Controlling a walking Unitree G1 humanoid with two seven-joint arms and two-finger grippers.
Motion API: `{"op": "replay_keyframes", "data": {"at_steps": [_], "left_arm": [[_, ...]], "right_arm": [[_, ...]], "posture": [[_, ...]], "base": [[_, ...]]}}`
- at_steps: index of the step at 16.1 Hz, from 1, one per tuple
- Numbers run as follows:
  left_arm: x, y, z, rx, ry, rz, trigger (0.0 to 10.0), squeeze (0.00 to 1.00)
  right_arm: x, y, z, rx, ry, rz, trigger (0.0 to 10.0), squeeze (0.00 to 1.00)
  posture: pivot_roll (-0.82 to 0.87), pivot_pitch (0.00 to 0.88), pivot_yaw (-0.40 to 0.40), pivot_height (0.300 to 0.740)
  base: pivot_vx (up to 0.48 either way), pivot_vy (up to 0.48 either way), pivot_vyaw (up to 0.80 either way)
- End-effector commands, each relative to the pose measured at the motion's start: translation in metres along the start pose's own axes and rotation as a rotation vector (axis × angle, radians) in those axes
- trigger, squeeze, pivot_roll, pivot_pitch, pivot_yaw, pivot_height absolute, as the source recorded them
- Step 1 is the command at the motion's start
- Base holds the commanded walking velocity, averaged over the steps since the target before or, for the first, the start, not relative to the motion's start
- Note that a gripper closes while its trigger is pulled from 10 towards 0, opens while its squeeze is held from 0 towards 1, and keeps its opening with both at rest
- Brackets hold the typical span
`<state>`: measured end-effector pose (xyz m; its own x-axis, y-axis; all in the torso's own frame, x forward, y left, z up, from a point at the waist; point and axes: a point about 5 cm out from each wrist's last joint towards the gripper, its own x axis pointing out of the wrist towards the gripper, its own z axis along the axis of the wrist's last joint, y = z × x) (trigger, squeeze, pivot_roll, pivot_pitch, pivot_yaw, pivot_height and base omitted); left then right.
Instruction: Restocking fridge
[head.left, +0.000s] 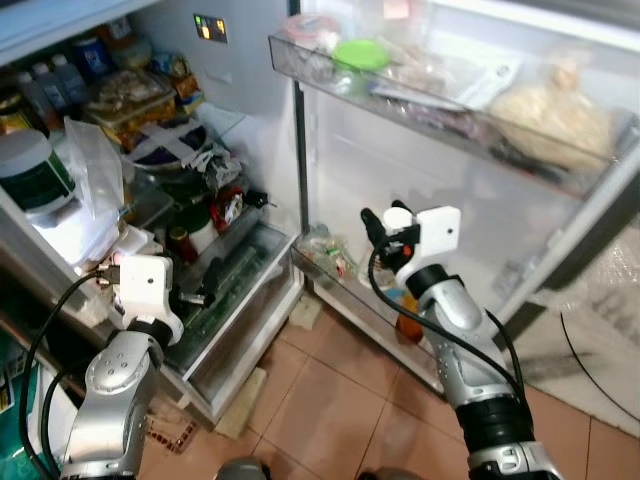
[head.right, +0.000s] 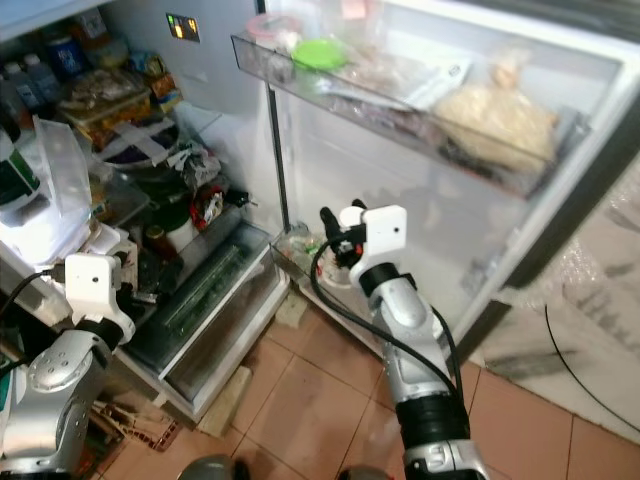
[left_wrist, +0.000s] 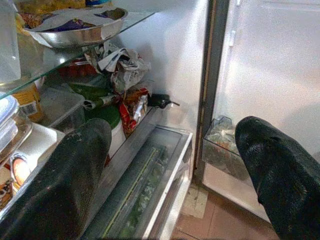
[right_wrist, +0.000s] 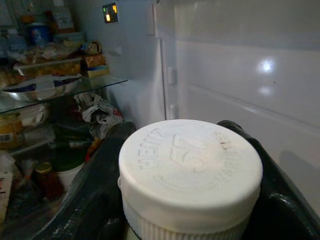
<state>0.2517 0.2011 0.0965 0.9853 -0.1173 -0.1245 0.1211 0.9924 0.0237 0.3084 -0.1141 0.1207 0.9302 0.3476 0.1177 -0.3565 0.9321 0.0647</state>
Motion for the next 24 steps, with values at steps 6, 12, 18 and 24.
{"op": "replay_keyframes", "data": {"at_steps": [6, 12, 18, 24], "left_arm": [[0.001, -0.002, 0.0, -0.002, -0.004, -0.008, 10.0, 0.0], [0.0, -0.004, -0.002, -0.008, 0.003, -0.001, 10.0, 0.0], [-0.003, -0.003, -0.006, 0.0, 0.03, 0.021, 10.0, 0.0], [-0.015, 0.001, -0.012, 0.024, 0.063, 0.078, 10.0, 0.0]], "right_arm": [[0.003, 0.009, 0.006, 0.006, -0.023, 0.065, 10.0, 0.0], [0.002, 0.014, 0.004, 0.017, -0.009, 0.097, 10.0, 0.0], [0.001, 0.022, -0.001, 0.043, 0.01, 0.142, 10.0, 0.0], [0.006, 0.039, -0.009, 0.069, 0.039, 0.201, 10.0, 0.0]], "posture": [[0.09, 0.044, 0.0, 0.74], [0.09, 0.051, -0.001, 0.74], [0.1, 0.07, -0.006, 0.74], [0.13, 0.113, -0.018, 0.678]], "base": [[0.396, 0.0, 0.0], [0.163, 0.0, 0.0], [0.0, 0.0, 0.0], [0.0, 0.0, 0.0]]}}
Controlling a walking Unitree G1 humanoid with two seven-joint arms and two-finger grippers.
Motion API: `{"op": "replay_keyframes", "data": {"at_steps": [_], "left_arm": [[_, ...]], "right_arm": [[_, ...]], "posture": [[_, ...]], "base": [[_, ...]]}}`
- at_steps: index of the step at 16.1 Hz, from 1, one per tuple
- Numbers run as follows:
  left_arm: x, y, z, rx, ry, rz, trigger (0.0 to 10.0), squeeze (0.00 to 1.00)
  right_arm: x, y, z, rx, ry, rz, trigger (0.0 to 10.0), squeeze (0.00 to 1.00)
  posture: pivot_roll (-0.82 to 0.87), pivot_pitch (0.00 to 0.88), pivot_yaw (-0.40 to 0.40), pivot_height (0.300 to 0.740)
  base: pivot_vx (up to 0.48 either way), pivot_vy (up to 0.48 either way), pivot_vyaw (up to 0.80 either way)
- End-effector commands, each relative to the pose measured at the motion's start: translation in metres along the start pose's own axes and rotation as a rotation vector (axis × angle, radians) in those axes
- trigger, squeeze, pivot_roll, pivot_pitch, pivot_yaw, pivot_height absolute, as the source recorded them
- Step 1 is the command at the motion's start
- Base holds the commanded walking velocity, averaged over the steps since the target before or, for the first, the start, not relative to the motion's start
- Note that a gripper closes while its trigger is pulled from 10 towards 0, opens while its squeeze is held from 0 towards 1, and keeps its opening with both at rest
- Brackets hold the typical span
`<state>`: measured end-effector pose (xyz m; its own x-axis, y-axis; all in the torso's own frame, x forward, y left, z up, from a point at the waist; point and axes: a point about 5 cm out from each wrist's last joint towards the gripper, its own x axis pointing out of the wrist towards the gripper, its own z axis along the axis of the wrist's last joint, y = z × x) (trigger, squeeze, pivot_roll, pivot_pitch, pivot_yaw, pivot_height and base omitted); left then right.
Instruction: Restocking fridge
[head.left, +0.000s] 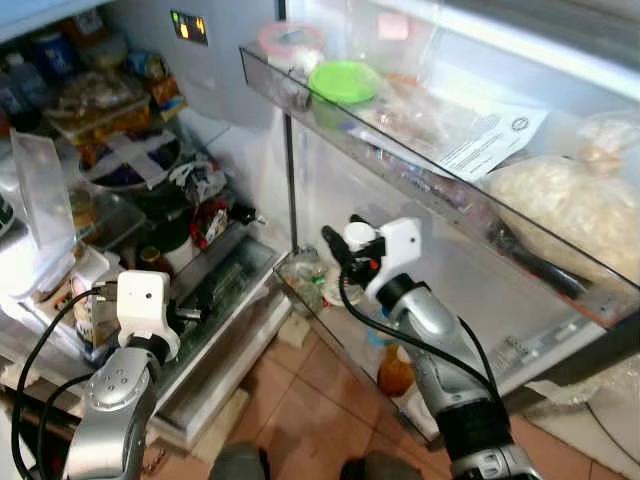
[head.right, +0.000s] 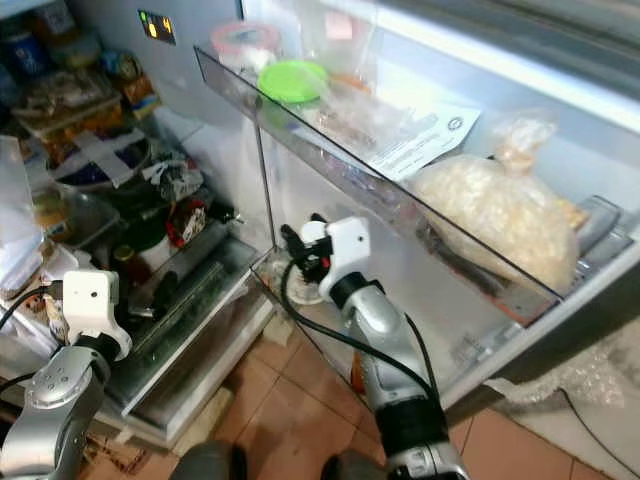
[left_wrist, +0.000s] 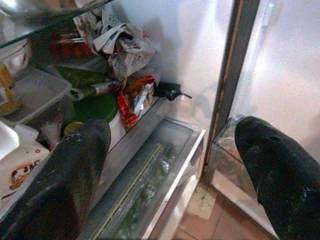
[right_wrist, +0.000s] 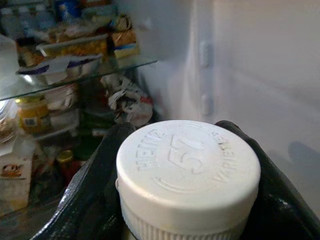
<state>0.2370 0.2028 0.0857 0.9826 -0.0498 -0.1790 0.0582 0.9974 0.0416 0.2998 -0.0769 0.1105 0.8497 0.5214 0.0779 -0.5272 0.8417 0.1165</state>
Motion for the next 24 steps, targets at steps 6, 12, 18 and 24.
{"op": "replay_keyframes", "data": {"at_steps": [6, 12, 18, 24], "left_arm": [[-0.004, 0.002, -0.001, 0.025, 0.015, 0.041, 10.0, 0.0], [-0.002, 0.002, -0.001, 0.038, 0.019, 0.06, 10.0, 0.0], [0.001, 0.004, 0.001, 0.037, 0.007, 0.086, 10.0, 0.0], [0.002, 0.004, -0.002, 0.03, 0.022, 0.085, 10.0, 0.0]], "right_arm": [[0.006, 0.004, 0.002, -0.003, -0.016, 0.034, 10.0, 0.0], [0.008, 0.006, 0.001, -0.003, -0.025, 0.044, 10.0, 0.0], [0.014, 0.009, 0.001, 0.005, -0.032, 0.073, 10.0, 0.0], [0.022, -0.031, 0.023, -0.17, -0.099, -0.159, 10.0, 0.0]], "posture": [[0.13, 0.122, -0.022, 0.613], [0.13, 0.13, -0.021, 0.605], [0.13, 0.125, -0.026, 0.605], [0.13, 0.117, -0.031, 0.605]], "base": [[0.0, 0.0, 0.0], [0.0, 0.0, 0.0], [0.0, 0.0, 0.0], [0.0, 0.0, 0.0]]}}
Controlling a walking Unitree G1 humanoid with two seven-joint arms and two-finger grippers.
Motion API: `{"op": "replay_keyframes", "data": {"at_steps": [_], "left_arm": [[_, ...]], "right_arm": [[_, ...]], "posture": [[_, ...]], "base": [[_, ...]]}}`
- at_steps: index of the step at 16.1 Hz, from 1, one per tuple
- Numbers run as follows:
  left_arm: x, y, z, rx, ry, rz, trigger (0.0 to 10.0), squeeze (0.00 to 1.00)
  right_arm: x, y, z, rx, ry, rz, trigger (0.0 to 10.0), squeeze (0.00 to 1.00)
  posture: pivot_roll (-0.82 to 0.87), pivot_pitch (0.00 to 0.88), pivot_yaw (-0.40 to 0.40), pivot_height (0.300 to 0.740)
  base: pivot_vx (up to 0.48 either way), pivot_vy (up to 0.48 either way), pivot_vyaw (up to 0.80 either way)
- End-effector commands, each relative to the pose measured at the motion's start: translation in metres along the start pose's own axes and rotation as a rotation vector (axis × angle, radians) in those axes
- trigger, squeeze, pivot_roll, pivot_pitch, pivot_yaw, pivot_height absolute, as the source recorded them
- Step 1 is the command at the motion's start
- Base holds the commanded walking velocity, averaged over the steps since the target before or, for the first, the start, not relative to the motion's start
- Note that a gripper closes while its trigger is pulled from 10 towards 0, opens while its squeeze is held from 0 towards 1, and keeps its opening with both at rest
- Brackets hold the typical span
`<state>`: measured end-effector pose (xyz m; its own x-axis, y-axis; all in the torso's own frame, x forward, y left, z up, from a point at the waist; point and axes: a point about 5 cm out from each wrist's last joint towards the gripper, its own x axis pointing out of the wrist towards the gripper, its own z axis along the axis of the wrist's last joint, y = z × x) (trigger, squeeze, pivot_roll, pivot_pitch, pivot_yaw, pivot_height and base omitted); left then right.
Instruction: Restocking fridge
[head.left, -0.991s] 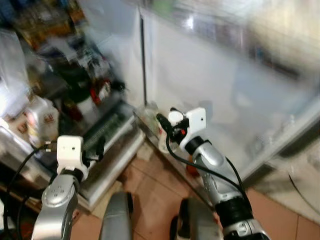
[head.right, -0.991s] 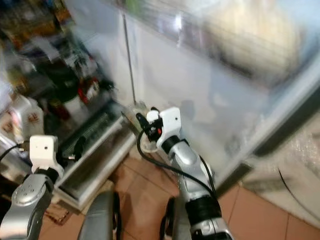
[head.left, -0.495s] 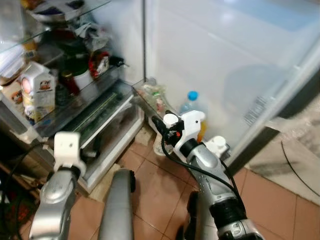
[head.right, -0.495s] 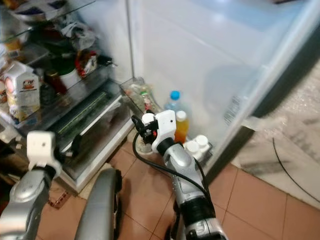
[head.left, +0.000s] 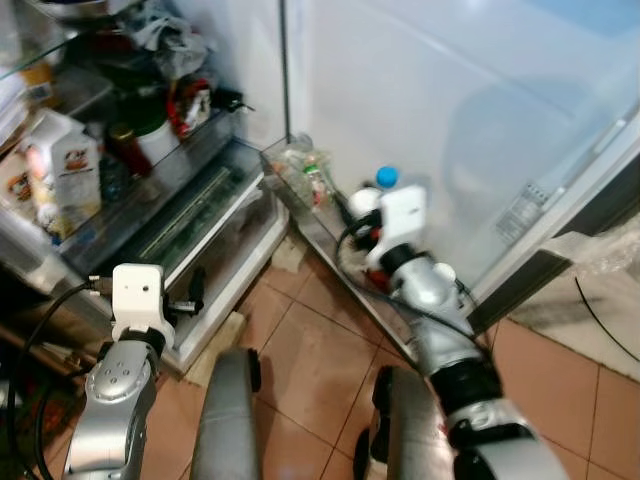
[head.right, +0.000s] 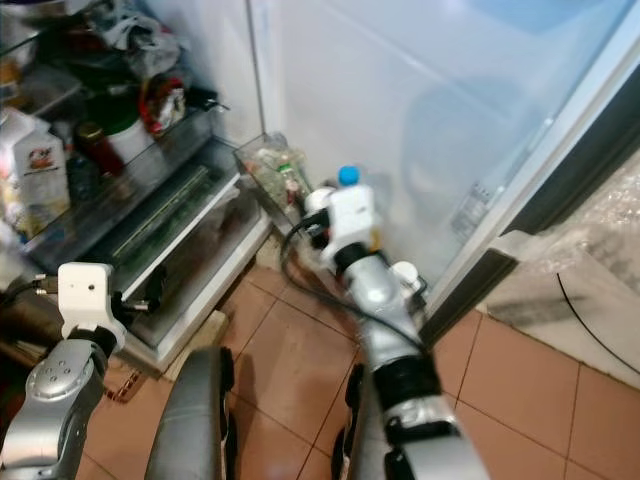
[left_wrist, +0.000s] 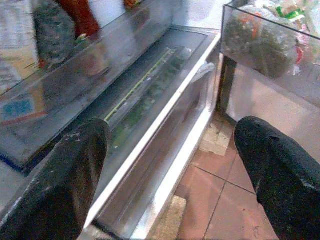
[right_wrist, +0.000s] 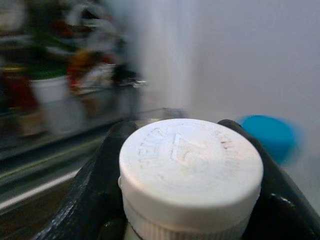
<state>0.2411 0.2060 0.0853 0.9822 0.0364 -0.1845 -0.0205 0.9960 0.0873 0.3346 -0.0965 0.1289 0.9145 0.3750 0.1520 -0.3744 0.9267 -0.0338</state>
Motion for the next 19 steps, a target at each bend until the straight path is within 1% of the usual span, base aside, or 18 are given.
{"op": "replay_keyframes", "data": {"at_steps": [1, 2, 3, 4, 5, 7, 8, 11, 15, 19], "left_arm": [[-0.002, 0.001, -0.002, -0.001, 0.012, -0.002, 10.0, 0.0], [-0.002, 0.0, -0.002, -0.006, 0.011, -0.007, 10.0, 0.0], [-0.001, 0.0, -0.002, -0.01, 0.006, -0.013, 10.0, 0.0], [-0.001, -0.001, -0.002, -0.017, 0.001, -0.019, 10.0, 0.0], [-0.001, -0.001, -0.002, -0.018, 0.0, -0.02, 10.0, 0.0], [-0.001, -0.001, -0.001, -0.019, -0.002, -0.023, 10.0, 0.0], [-0.001, -0.001, -0.001, -0.02, -0.001, -0.022, 10.0, 0.0], [-0.002, -0.001, -0.003, -0.024, 0.004, -0.024, 10.0, 0.0], [-0.002, -0.002, -0.002, -0.029, -0.003, -0.029, 10.0, 0.0], [-0.002, -0.003, -0.002, -0.031, -0.001, -0.032, 10.0, 0.0]], "right_arm": [[0.002, -0.004, 0.004, -0.012, -0.021, -0.023, 10.0, 0.0], [0.003, -0.017, 0.007, -0.04, -0.027, -0.082, 10.0, 0.0], [0.004, -0.026, 0.008, -0.068, -0.028, -0.129, 10.0, 0.0], [0.005, -0.028, 0.007, -0.053, -0.027, -0.135, 10.0, 0.0], [0.006, -0.028, 0.007, -0.048, -0.029, -0.132, 10.0, 0.0], [0.008, -0.025, 0.009, -0.069, -0.041, -0.138, 10.0, 0.0], [0.008, -0.025, 0.008, -0.069, -0.04, -0.14, 10.0, 0.0], [0.008, -0.025, 0.006, -0.075, -0.041, -0.146, 10.0, 0.0], [0.009, -0.028, 0.008, -0.113, -0.052, -0.161, 10.0, 0.0], [0.009, -0.023, 0.006, -0.101, -0.057, -0.128, 10.0, 0.0]], "posture": [[0.13, 0.117, -0.031, 0.605], [0.13, 0.117, -0.031, 0.605], [0.13, 0.116, -0.03, 0.605], [0.13, 0.116, -0.03, 0.605], [0.13, 0.117, -0.03, 0.605], [0.13, 0.118, -0.031, 0.605], [0.13, 0.118, -0.032, 0.605], [0.13, 0.123, -0.034, 0.605], [0.13, 0.127, -0.033, 0.605], [0.13, 0.13, -0.032, 0.605]], "base": [[0.0, 0.0, 0.0], [0.0, 0.0, 0.0], [0.0, 0.0, 0.0], [0.0, 0.0, 0.0], [0.0, 0.0, 0.0], [0.0, 0.0, 0.0], [0.247, 0.0, 0.0], [0.26, 0.0, 0.0], [0.326, 0.0, 0.0], [0.355, 0.0, 0.0]]}}
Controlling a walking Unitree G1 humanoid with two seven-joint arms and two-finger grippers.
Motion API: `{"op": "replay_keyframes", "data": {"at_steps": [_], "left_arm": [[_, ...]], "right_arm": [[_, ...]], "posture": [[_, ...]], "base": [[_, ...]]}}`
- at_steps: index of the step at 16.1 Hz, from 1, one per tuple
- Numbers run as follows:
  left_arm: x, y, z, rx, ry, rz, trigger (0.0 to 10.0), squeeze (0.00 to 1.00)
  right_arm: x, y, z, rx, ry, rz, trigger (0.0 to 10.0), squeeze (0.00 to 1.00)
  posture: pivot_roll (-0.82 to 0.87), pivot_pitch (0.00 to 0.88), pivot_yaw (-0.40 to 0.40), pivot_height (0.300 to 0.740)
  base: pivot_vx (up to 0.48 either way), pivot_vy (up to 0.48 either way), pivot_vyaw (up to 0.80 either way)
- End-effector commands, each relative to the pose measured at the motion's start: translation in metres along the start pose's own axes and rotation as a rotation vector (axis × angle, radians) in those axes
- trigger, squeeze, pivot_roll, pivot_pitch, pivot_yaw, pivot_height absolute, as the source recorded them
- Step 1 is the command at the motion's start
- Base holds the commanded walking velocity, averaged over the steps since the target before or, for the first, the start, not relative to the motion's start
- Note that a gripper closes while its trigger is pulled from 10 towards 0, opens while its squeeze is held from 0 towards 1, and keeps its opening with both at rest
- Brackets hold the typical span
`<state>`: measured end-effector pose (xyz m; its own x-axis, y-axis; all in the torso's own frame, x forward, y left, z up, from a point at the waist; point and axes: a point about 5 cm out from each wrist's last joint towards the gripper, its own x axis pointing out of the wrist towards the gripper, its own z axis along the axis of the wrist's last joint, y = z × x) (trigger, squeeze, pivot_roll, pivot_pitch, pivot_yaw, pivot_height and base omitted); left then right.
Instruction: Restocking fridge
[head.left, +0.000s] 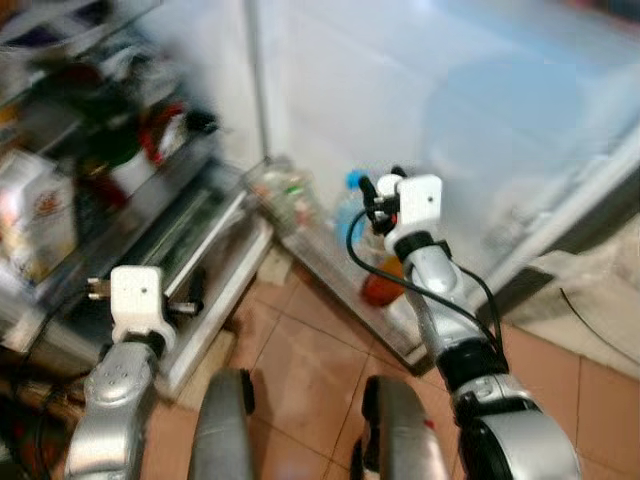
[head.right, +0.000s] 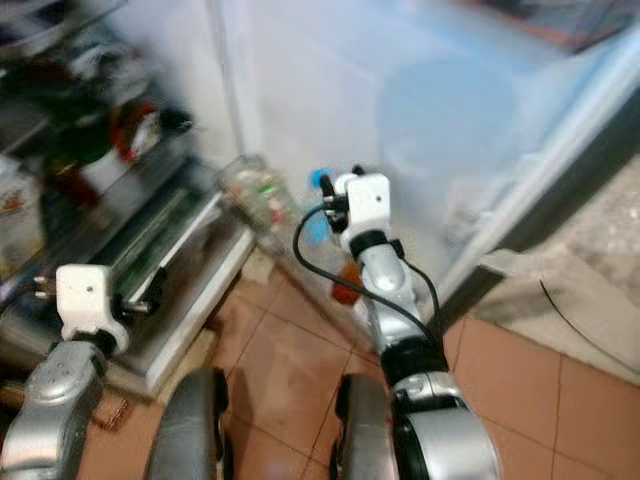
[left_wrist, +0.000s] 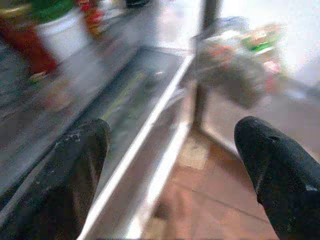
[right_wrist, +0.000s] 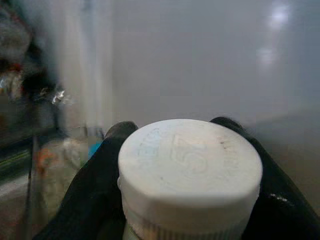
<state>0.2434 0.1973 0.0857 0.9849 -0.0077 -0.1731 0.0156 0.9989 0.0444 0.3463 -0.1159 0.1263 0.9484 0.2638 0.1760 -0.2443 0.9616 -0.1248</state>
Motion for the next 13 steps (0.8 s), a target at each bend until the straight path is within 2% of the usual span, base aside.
{"op": "replay_keyframes", "data": {"at_steps": [1, 3, 6, 8, 13], "left_arm": [[-0.004, 0.005, -0.003, 0.004, 0.015, 0.012, 10.0, 0.0], [-0.003, 0.005, -0.004, 0.004, 0.021, 0.011, 10.0, 0.0], [-0.001, 0.004, -0.004, 0.002, 0.021, 0.014, 10.0, 0.0], [-0.001, 0.003, -0.004, 0.002, 0.021, 0.014, 10.0, 0.0], [-0.001, 0.002, -0.004, 0.002, 0.021, 0.019, 10.0, 0.0]], "right_arm": [[0.006, -0.001, 0.01, 0.002, -0.041, -0.017, 10.0, 0.0], [0.007, -0.008, 0.01, -0.082, -0.039, -0.062, 10.0, 0.0], [0.008, -0.017, 0.01, -0.102, -0.034, -0.114, 10.0, 0.0], [0.008, -0.017, 0.012, -0.111, -0.043, -0.116, 10.0, 0.0], [0.015, -0.006, 0.044, -0.275, -0.247, -0.073, 10.0, 0.0]], "posture": [[0.13, 0.129, -0.033, 0.605], [0.13, 0.129, -0.032, 0.605], [0.13, 0.127, -0.032, 0.605], [0.13, 0.127, -0.032, 0.605], [0.13, 0.128, -0.031, 0.605]], "base": [[0.341, 0.0, 0.0], [0.167, 0.0, 0.0], [0.0, 0.0, 0.0], [0.0, 0.0, 0.0], [0.0, 0.0, 0.0]]}}
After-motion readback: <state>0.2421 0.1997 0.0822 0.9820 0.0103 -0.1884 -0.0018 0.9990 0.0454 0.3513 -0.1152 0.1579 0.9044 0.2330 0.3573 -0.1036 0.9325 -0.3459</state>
